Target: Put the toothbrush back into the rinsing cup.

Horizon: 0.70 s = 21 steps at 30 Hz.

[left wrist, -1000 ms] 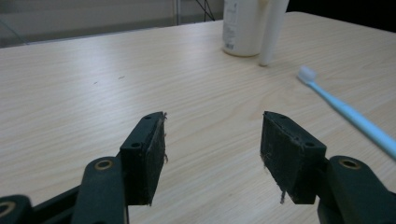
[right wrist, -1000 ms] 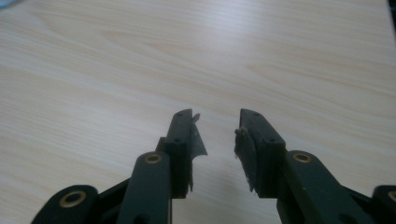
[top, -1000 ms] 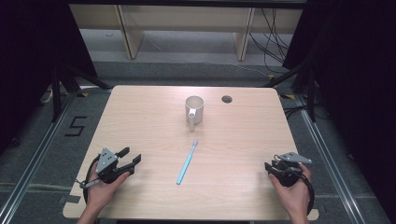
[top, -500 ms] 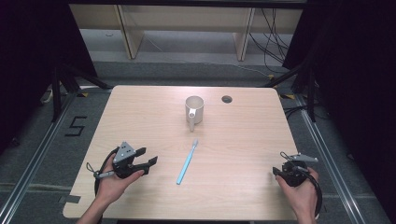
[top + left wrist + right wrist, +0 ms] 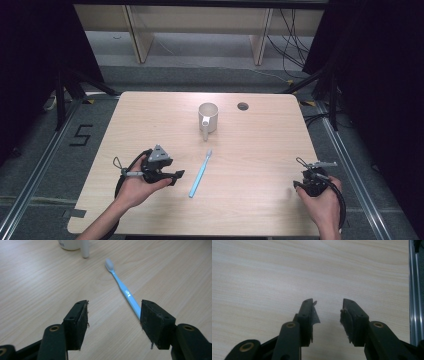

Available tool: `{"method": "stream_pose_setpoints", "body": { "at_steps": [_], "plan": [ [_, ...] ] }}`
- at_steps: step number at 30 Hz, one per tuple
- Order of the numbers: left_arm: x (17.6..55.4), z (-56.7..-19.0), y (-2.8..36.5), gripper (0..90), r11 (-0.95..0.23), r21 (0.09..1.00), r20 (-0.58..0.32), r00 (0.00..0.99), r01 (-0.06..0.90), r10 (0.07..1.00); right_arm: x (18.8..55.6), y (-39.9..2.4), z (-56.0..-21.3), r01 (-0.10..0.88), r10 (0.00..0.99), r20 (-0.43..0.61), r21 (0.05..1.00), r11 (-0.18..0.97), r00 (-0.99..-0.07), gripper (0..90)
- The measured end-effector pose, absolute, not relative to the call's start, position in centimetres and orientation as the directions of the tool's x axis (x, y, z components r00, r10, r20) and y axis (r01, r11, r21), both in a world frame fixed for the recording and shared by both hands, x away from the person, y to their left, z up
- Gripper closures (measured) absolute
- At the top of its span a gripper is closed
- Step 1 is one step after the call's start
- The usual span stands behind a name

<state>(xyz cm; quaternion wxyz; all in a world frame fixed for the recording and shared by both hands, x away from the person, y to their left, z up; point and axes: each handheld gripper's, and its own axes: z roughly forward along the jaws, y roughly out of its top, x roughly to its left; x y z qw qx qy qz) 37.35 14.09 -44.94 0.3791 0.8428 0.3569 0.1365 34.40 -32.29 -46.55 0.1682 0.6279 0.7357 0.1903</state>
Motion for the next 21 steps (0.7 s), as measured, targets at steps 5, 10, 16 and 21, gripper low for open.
{"method": "stream_pose_setpoints", "body": {
  "at_steps": [5, 10, 16, 21],
  "plan": [
    [38.1, -44.8, 13.1, 42.3, -0.465, 0.708, -0.066, 0.706, 0.532, 0.705, 35.0, -32.2, -46.0, 0.877, 0.981, -0.010, 0.446, 0.180, -0.196, 61.8],
    [38.8, -44.7, 11.8, 42.1, -0.490, 0.667, -0.077, 0.707, 0.561, 0.703, 35.6, -31.8, -45.7, 0.916, 0.983, 0.018, 0.368, 0.161, -0.180, 58.2],
    [39.8, -45.0, 10.7, 43.0, -0.478, 0.643, -0.116, 0.693, 0.599, 0.712, 36.4, -31.2, -45.3, 0.920, 0.984, 0.016, 0.356, 0.162, -0.179, 56.3],
    [40.3, -45.3, 10.2, 43.5, -0.479, 0.614, -0.143, 0.686, 0.627, 0.714, 36.6, -30.6, -45.3, 0.927, 0.986, 0.023, 0.345, 0.145, -0.162, 56.3]
  ]
}}
